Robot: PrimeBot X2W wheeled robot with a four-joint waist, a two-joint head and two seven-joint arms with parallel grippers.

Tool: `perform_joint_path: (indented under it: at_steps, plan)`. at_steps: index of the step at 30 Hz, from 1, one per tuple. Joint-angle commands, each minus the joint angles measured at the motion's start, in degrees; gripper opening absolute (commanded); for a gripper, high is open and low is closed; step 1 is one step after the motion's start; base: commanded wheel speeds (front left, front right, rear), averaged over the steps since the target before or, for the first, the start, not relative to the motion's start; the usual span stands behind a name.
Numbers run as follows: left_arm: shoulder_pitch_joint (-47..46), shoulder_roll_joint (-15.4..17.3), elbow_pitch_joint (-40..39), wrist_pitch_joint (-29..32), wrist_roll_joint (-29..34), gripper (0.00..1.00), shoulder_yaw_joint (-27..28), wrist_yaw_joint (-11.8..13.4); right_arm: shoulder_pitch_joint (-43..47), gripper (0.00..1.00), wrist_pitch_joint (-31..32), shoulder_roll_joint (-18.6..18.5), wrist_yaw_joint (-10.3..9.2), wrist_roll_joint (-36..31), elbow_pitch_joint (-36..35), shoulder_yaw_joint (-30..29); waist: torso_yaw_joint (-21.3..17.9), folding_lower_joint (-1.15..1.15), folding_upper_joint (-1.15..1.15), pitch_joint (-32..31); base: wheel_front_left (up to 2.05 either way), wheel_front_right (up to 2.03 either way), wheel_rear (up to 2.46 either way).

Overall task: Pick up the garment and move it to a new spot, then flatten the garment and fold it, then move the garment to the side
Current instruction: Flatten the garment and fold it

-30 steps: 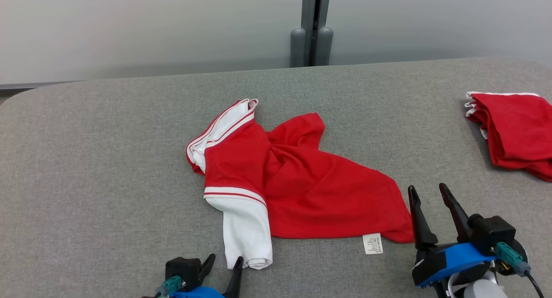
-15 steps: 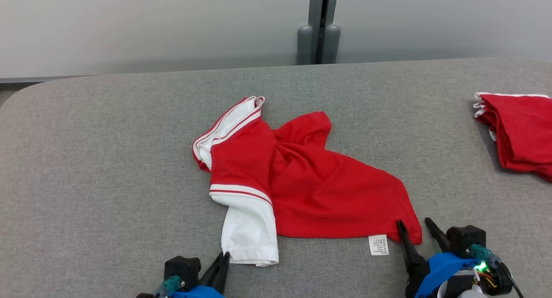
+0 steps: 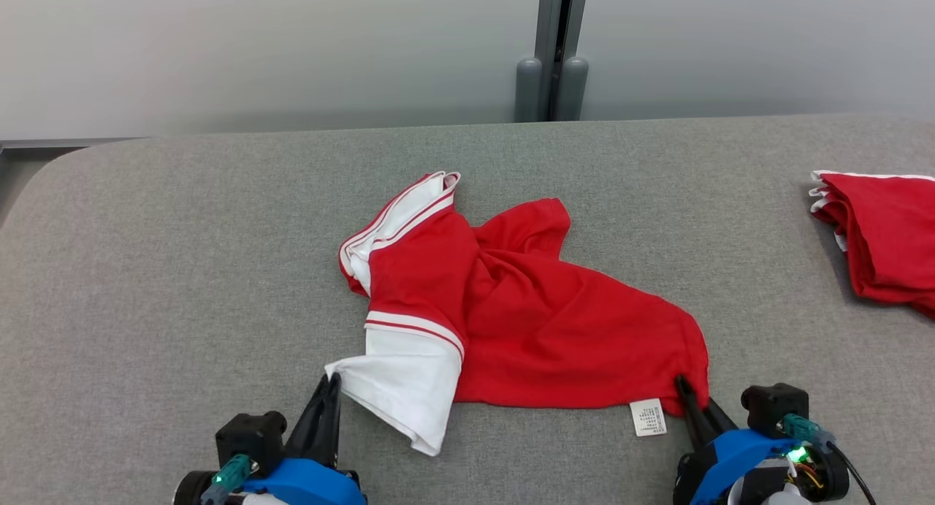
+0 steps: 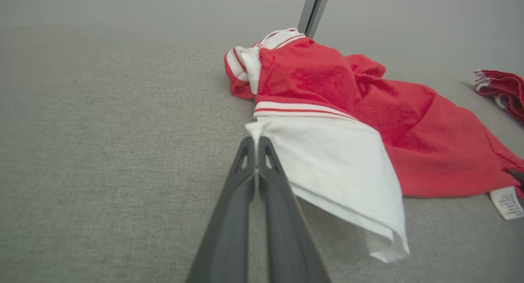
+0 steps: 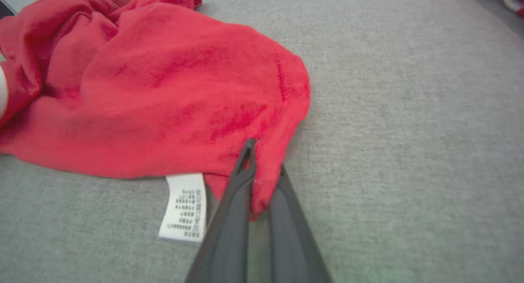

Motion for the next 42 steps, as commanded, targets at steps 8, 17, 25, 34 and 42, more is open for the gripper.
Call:
perform_joint_path:
  at_steps: [8, 17, 25, 34, 42]
  plan:
    - [-2.46, 2.00, -8.87, -5.53, 1.25, 0.00, 2.72, 2.08, -2.09, 0.00, -2.76, -0.06, 0.01, 1.64, -10.30, -0.59, -0.75, 0.00, 0.00, -2.86, 0.00, 0.00, 0.00]
    - [-6.51, 6.41, -21.70, -3.50, 2.08, 0.00, 5.37, 2.05, -3.65, 0.00, 0.52, -1.28, 0.01, -1.78, -29.73, -4.74, -1.35, 0.00, 0.00, -5.37, 0.00, 0.00, 0.00]
    - [-14.46, 11.64, -38.38, 1.45, 3.55, 0.00, 8.21, 1.30, -5.35, 0.00, 7.67, -3.55, 0.01, -3.10, -52.78, -7.59, -1.93, 0.00, 0.00, -5.61, 0.00, 0.00, 0.00]
    - [-27.89, 16.16, -48.73, 9.68, 3.99, 0.00, 9.30, -0.65, -8.86, 0.00, 15.29, -5.05, 0.01, -2.26, -67.84, -9.09, -2.22, 0.00, 0.00, -2.03, 0.00, 0.00, 0.00]
    - [-42.13, 16.99, -37.83, 11.99, 2.26, 0.00, 8.48, -3.09, -18.16, 0.00, 19.28, -5.63, 0.01, 2.63, -59.15, -6.98, -2.90, 0.00, 0.00, 5.40, 0.00, 0.00, 0.00]
